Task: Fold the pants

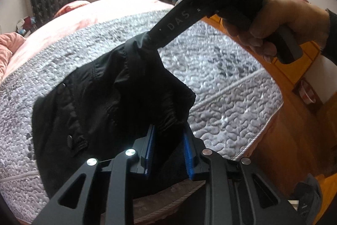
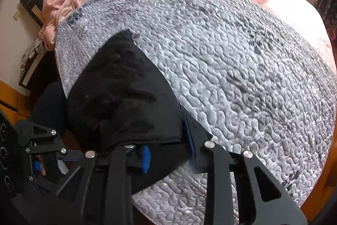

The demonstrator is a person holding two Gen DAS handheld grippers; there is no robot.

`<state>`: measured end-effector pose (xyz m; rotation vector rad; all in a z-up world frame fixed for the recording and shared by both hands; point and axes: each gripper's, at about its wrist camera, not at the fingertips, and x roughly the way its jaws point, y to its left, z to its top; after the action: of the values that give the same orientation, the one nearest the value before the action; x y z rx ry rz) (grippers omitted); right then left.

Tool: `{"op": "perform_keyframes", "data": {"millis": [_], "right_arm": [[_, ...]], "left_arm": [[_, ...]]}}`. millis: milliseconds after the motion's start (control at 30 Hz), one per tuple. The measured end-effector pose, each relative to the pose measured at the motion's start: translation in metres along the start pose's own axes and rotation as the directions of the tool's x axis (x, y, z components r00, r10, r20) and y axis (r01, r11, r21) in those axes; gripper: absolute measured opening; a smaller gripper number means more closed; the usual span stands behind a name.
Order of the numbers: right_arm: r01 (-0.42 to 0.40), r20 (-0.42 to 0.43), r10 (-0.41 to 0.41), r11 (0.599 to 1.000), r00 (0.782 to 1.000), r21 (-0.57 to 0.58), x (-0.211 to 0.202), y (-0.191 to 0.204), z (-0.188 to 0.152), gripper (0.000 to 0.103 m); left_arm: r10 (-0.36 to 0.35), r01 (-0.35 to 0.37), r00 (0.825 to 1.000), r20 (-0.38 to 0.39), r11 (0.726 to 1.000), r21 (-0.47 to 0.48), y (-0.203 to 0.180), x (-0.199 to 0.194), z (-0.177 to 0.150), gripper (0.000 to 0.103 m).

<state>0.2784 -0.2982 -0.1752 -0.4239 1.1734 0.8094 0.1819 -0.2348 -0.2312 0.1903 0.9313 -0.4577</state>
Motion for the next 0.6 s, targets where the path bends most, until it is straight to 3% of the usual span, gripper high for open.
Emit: {"op": "perform_keyframes", "data": {"millis": [200,300,367,467,500,567,600], "right_arm": [[0.088,-0.028,-0.09,0.994,0.996,-0.059,0.028,-0.006,-0.016,0.031],[0.11,-0.04,-0.111,0.993,0.993,-0.032,0.036,-0.014,-0.024,0.042],[0.101,-0.051,-0.099,0.994,0.994,0.043,0.039,-0.027,-0.034,0.05],[0.072,-0.049,-0.062,0.972,0.997,0.225,0.035,-0.052,-0.054,0.054],[0.053,-0.038,-0.043,0.95,0.998,0.307,0.033,-0.062,-0.062,0.056],[-0.06,0.061,0.035,0.867,0.998,0.494,0.021,-0.082,-0.081,0.058],[-0.16,0.153,0.087,0.804,0.984,0.573,0.015,-0.088,-0.093,0.06]], "left_arm": [[-0.023,0.023,0.998,-0.06,1.0,-0.002,0.001,0.03,-0.009,0.025],[-0.052,0.051,0.996,-0.071,0.999,-0.01,0.003,0.036,-0.012,0.027],[-0.091,0.09,0.993,-0.073,0.996,-0.018,0.007,0.035,-0.015,0.029],[-0.202,0.195,0.977,-0.072,0.976,-0.096,0.023,0.02,-0.02,0.05],[-0.23,0.221,0.972,-0.057,0.967,-0.128,0.031,0.011,-0.023,0.057],[-0.29,0.282,0.957,-0.012,0.938,-0.202,0.053,-0.01,-0.029,0.066],[-0.307,0.304,0.951,0.028,0.919,-0.253,0.07,-0.024,-0.034,0.07]]}}
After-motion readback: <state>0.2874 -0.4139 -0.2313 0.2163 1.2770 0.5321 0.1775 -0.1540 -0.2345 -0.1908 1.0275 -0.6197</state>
